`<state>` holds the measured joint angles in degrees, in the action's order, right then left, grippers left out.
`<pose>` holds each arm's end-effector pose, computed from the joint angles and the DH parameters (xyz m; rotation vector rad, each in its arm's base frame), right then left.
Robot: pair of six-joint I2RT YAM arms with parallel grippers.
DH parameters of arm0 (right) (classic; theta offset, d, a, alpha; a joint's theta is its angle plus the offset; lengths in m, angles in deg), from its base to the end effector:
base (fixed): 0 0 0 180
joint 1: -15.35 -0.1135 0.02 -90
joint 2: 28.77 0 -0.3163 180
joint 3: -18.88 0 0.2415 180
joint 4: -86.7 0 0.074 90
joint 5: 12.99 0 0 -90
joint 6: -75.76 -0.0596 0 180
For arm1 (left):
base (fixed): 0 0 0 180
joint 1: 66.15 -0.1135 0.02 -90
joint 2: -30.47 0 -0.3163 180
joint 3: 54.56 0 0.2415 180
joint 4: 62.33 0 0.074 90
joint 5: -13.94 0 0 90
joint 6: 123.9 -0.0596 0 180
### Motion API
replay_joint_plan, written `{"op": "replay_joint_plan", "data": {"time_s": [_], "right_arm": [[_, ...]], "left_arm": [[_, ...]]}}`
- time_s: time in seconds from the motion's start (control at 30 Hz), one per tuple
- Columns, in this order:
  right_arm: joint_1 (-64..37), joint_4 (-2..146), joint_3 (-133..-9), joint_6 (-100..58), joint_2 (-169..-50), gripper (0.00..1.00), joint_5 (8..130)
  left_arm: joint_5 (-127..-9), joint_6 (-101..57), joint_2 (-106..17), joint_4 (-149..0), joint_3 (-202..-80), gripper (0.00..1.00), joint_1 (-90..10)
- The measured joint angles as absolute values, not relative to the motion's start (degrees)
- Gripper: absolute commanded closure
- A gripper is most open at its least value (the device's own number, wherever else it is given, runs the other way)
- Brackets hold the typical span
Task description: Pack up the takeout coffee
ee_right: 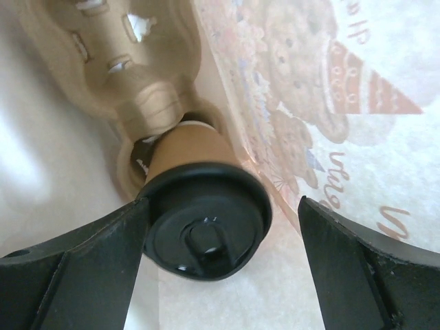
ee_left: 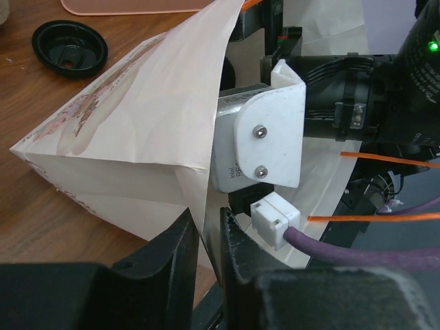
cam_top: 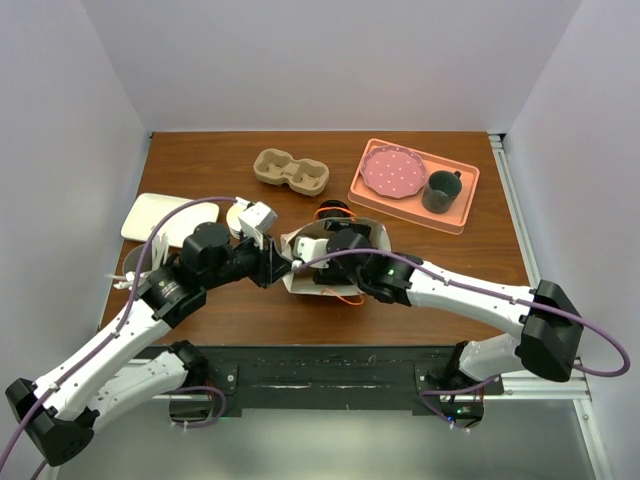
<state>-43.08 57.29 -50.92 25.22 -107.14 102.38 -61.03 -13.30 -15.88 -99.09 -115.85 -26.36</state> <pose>0.1766 0.2387 0.3086 -1.4754 1.6001 -0.3064 0.1109 -0.1124 0.3557 0.5228 1.9932 -0.9327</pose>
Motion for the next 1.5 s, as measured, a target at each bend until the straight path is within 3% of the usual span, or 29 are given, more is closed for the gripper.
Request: {"op": "replay_joint_plan", "data": {"time_s": [0.4, 0.73, 0.9, 0.93, 1.03, 1.5], "right_arm": [[-39.8, 55.8, -53.7, 24.4, -107.1, 0.17, 101.1], [-39.0, 51.8, -57.7, 21.1, -107.1, 0.11, 99.3], [-39.0, 49.7, -58.9, 19.0, -106.4, 0.33, 99.1], [-39.0, 49.3, -59.2, 18.6, -106.4, 0.46, 99.1], [-39.0, 48.2, -60.3, 16.9, -106.3, 0.61, 99.1], [-37.8, 47.3, -58.2, 13.6, -106.9, 0.67, 98.8]], "left_arm": [[-62.8, -12.0, -18.2, -99.2, -117.9, 0.69, -26.4], [-62.3, -11.0, -18.2, -98.8, -117.8, 0.74, -26.4], [-61.3, -10.8, -17.4, -97.9, -116.2, 0.75, -26.4], [-61.2, -10.8, -17.3, -97.7, -116.0, 0.75, -26.4], [-60.8, -10.6, -17.3, -97.3, -115.8, 0.75, -26.4], [-60.3, -10.5, -16.8, -96.9, -115.0, 0.73, -26.3]]}}
